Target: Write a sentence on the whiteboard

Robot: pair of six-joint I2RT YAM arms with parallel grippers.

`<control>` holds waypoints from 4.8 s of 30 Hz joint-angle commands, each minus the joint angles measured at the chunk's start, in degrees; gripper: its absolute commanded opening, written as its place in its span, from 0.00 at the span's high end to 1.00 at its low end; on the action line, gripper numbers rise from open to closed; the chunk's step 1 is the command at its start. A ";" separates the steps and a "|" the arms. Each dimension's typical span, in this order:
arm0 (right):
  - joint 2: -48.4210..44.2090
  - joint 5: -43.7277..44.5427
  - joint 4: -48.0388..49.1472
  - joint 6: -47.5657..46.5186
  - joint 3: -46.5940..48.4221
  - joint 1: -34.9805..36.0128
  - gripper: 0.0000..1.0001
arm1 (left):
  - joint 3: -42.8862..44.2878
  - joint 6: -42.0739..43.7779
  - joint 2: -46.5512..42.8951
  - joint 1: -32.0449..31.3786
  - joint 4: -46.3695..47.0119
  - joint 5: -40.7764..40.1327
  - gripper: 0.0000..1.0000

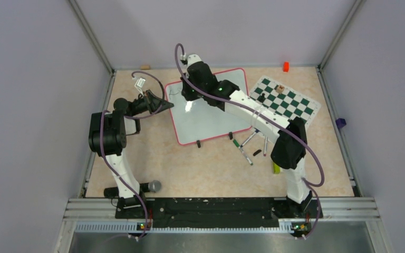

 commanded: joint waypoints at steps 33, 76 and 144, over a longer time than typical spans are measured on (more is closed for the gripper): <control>3.34 -0.23 -2.36 0.09 6.88 -1.19 1.00 | 0.58 0.18 -0.74 -0.82 5.79 1.52 1.00; -4.34 -5.21 -1.98 1.16 1.57 -1.03 1.00 | 0.51 0.25 -0.77 -0.90 5.79 1.52 1.00; -2.10 -3.35 -3.10 -0.46 2.70 -4.12 1.00 | 0.50 0.22 -0.74 -0.84 5.79 1.50 1.00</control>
